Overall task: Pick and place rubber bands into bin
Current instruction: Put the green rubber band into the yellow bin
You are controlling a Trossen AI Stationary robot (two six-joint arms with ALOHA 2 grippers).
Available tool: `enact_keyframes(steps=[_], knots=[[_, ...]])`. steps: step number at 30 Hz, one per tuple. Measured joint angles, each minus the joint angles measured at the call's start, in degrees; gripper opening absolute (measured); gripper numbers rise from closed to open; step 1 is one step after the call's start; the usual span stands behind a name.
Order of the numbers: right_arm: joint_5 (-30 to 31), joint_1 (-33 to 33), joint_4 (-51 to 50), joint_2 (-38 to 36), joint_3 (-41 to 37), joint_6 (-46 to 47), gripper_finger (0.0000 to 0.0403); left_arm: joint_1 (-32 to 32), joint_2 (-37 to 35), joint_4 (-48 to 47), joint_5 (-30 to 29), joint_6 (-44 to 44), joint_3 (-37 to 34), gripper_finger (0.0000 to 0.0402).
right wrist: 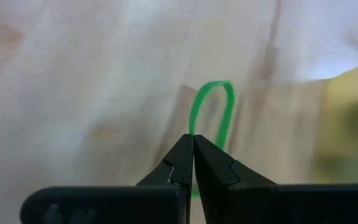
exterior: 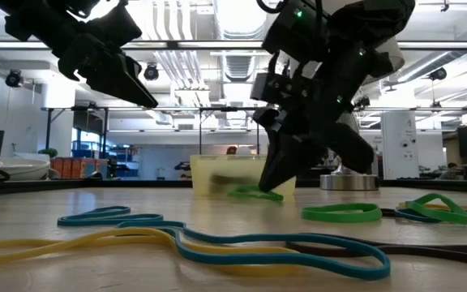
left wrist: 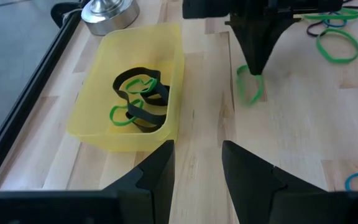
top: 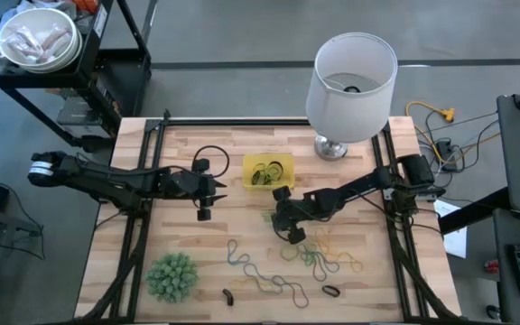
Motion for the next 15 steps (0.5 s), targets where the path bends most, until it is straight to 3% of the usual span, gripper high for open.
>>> enact_keyframes(steps=[15], knots=[[9.7,0.0,-8.8,-0.2,7.8,-4.2,0.0008,0.0,0.0,-0.3,0.0,0.0,0.0,0.0118]])
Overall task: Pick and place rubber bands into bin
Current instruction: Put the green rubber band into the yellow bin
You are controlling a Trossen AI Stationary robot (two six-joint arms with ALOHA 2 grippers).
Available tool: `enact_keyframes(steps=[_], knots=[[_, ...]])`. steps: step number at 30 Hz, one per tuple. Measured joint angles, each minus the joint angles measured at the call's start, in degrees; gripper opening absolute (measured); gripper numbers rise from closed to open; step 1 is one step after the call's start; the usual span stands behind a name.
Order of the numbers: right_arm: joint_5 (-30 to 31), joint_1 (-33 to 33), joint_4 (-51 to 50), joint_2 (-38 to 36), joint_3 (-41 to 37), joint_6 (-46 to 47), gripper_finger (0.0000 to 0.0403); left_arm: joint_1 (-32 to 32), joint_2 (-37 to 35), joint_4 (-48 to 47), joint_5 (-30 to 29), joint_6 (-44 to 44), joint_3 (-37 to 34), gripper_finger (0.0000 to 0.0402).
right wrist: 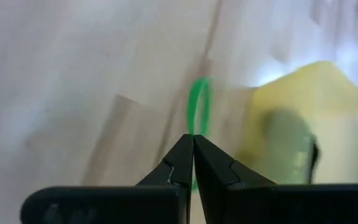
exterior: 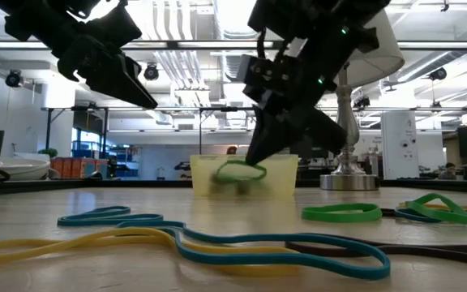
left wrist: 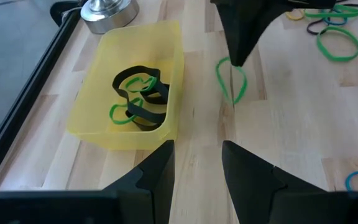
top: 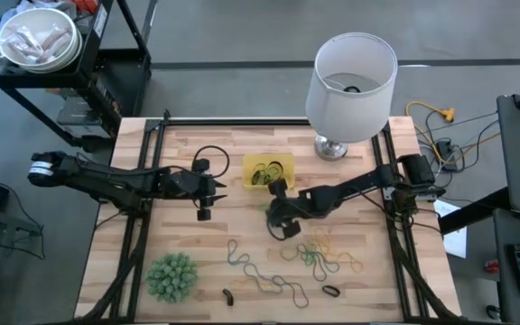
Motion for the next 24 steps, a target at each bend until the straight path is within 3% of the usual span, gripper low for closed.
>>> enact_keyframes(steps=[13,21,24], knots=[[13.6,-0.3,-13.6,-0.1,11.4,-3.8,0.0008,0.0,0.0,0.0,0.0,0.0,0.0,0.0118],[13.9,-5.8,-14.9,-0.1,14.0,-5.0,0.0008,0.0,0.0,0.0,0.0,-0.1,0.0,0.0118],[11.4,-9.1,-15.2,-0.1,13.0,-4.0,0.0008,0.0,0.0,0.0,0.0,-0.1,0.0,0.0118]])
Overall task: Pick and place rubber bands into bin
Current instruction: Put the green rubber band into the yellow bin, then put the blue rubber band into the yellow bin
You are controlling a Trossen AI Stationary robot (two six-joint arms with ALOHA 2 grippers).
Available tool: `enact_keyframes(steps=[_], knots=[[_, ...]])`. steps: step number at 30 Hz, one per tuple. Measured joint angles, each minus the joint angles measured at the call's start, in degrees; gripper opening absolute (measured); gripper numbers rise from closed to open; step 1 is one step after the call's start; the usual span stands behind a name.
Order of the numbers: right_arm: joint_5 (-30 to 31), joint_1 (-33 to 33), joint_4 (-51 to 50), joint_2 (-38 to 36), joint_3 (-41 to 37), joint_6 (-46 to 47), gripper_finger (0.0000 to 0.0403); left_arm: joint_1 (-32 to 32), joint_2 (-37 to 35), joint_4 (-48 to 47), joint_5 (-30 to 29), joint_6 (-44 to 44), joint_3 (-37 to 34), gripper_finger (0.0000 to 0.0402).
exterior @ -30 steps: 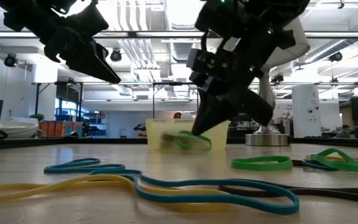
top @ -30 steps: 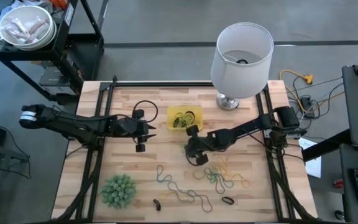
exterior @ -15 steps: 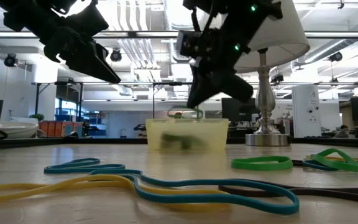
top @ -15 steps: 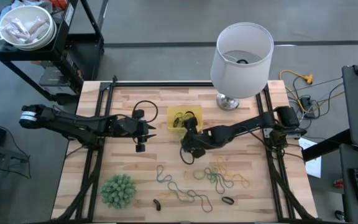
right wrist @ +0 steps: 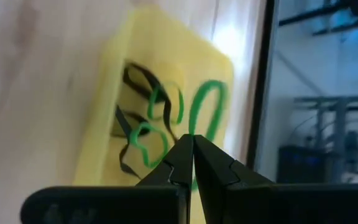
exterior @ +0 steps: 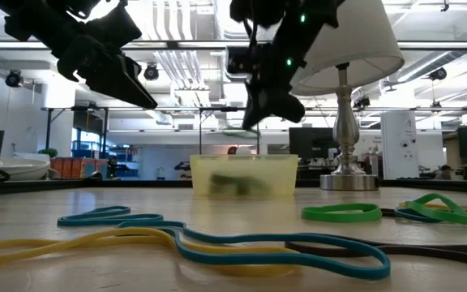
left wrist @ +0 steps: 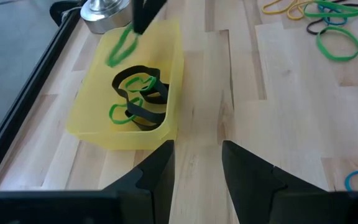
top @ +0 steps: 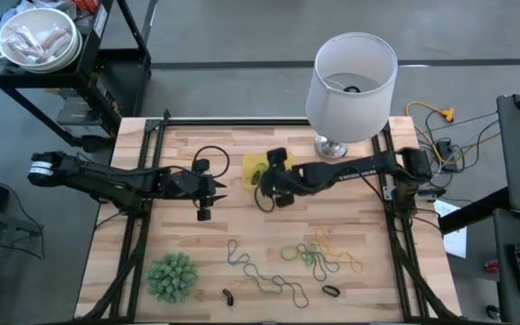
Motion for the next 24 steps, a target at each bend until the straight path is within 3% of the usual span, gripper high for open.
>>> enact_keyframes(steps=[10,20,24], knots=[[-7.5,-8.4,-0.8,0.0,-2.9,9.5,0.0013,0.0,0.0,0.0,0.0,0.0,0.0,0.0118],[-9.5,-8.4,-0.8,0.0,-3.0,9.8,0.0074,0.1,0.0,0.0,0.3,-0.1,0.0,0.0118],[-9.5,-7.1,-1.8,-0.6,-3.0,9.7,0.0089,0.0,1.2,0.2,5.0,-1.5,-0.4,0.0118]])
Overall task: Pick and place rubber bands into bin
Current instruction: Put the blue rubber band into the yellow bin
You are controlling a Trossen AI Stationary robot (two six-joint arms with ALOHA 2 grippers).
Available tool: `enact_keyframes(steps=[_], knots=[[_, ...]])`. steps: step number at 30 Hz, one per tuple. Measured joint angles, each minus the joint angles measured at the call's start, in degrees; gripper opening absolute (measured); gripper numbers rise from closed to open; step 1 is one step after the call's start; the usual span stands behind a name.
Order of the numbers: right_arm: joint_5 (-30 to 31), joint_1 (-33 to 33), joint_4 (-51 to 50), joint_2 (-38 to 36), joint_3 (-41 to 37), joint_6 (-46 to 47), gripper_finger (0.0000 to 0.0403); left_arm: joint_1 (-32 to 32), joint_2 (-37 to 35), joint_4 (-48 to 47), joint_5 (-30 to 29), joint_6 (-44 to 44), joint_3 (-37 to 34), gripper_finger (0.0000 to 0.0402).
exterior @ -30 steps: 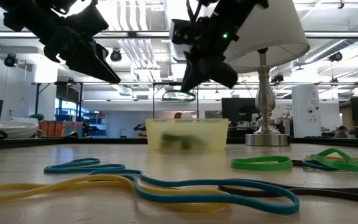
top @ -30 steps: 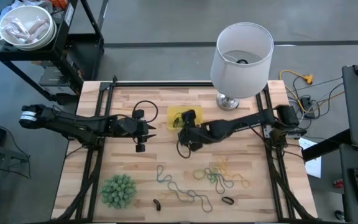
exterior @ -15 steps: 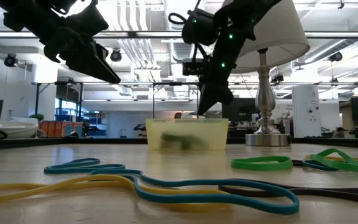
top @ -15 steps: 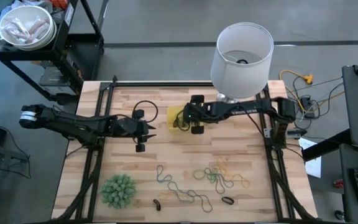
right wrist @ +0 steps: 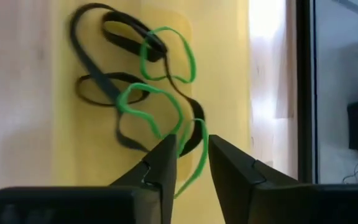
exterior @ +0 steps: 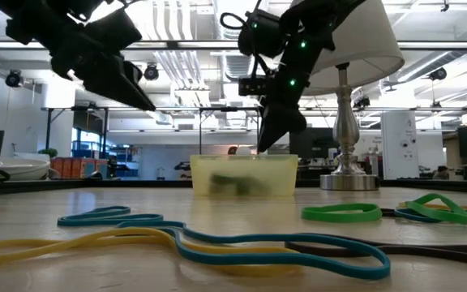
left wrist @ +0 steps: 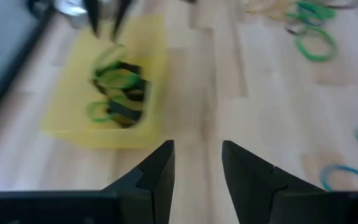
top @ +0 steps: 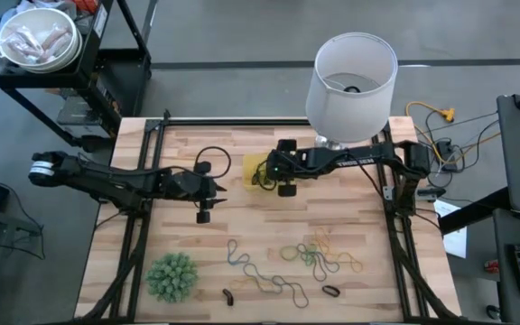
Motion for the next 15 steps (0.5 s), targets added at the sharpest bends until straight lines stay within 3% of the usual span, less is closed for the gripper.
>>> enact_keyframes(steps=[4,15], knots=[[-0.1,3.4,-1.7,-2.6,0.0,-0.2,0.0093,-0.3,3.3,0.4,5.4,-0.3,-0.2,0.0118],[-0.5,18.6,-7.4,-11.2,0.0,4.6,0.0073,-4.2,18.9,5.5,11.5,-7.4,-0.1,0.0118]])
